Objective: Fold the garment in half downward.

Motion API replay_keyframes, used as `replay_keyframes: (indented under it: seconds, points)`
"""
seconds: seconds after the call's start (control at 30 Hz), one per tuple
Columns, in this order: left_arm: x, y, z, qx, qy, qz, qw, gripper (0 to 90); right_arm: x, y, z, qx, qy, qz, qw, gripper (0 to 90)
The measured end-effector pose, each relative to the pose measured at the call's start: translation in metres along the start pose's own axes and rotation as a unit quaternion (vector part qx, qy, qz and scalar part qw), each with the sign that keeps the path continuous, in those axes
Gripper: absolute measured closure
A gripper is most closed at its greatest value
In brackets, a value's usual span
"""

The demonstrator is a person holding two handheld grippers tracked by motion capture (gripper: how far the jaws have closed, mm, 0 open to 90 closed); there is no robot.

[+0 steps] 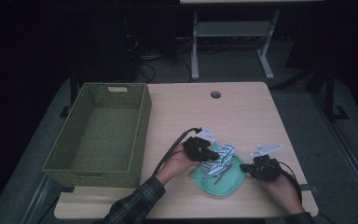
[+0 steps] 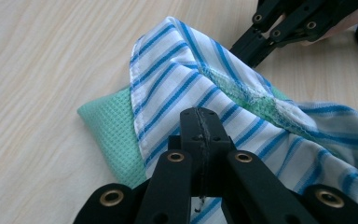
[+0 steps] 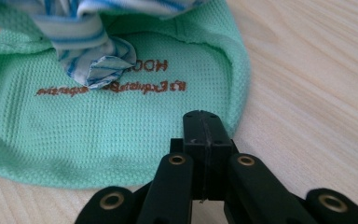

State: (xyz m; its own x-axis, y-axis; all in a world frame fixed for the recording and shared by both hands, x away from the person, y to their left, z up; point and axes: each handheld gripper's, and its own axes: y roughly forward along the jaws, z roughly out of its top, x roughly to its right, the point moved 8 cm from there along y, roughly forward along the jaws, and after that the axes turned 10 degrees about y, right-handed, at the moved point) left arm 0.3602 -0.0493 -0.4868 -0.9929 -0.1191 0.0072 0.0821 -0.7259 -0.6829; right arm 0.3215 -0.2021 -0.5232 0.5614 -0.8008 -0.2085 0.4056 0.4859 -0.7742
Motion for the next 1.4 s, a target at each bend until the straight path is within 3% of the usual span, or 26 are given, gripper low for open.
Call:
replay_keyframes:
  seconds: [0.57,0.87,1.1,1.4]
  points:
    - [0.026,0.027,0.005,-0.016,0.023,-0.034,0.999,89.7,0.0,0.0,0.0,-0.001,-0.001,-0.001,1.0,90.0]
    - [0.029,0.038,0.002,-0.029,0.03,-0.038,0.9984,89.7,0.005,-0.008,0.004,0.014,0.001,-0.01,0.9999,90.0]
    - [0.03,0.024,0.009,-0.011,0.023,-0.032,0.9992,89.7,0.013,-0.018,0.017,0.04,-0.005,-0.018,0.999,90.0]
    - [0.023,-0.012,0.009,0.004,0.01,-0.009,0.9999,89.6,0.003,-0.023,0.044,0.061,-0.015,-0.011,0.998,90.0]
